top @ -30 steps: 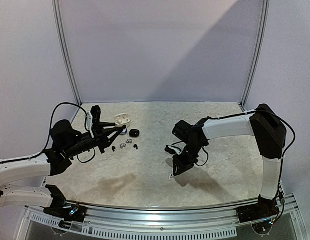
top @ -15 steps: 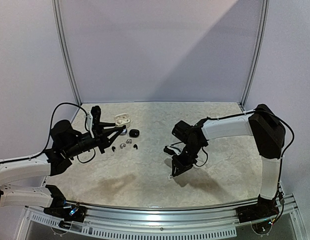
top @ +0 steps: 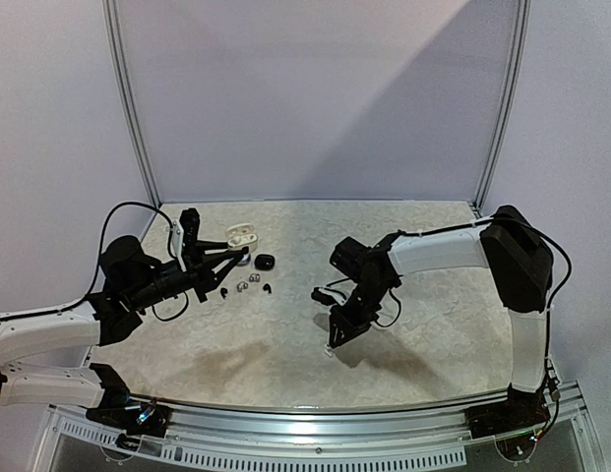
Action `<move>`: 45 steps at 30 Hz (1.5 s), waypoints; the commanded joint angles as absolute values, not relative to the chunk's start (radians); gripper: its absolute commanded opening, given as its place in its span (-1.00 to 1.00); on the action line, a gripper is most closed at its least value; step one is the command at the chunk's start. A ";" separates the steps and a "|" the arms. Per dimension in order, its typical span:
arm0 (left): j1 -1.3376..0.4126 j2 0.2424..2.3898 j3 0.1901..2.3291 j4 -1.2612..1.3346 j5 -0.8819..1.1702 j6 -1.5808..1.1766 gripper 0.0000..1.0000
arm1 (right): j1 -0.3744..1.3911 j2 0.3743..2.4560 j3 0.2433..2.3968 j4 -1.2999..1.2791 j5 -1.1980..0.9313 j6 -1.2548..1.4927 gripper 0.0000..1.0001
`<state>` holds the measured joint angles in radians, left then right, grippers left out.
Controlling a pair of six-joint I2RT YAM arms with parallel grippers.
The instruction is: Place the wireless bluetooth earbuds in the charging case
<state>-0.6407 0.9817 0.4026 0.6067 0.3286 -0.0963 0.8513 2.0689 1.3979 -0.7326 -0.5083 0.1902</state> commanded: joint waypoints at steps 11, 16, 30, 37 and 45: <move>-0.632 0.983 0.399 0.604 0.333 -0.077 -1.00 | 0.903 2.122 1.479 -0.779 -0.519 0.100 -0.45; -0.632 0.977 0.391 0.603 0.337 -0.079 -1.00 | 0.924 2.118 1.490 -0.789 -0.501 0.077 -0.38; -0.632 0.960 0.377 0.599 0.344 -0.076 -1.00 | 0.970 2.140 1.537 -0.783 -0.350 0.069 -0.16; -0.632 0.950 0.366 0.598 0.344 -0.078 -1.00 | 1.004 2.159 1.566 -0.812 -0.291 0.060 -0.22; -0.632 0.934 0.357 0.595 0.345 -0.075 -1.00 | 1.042 2.188 1.610 -0.868 -0.208 0.041 -0.39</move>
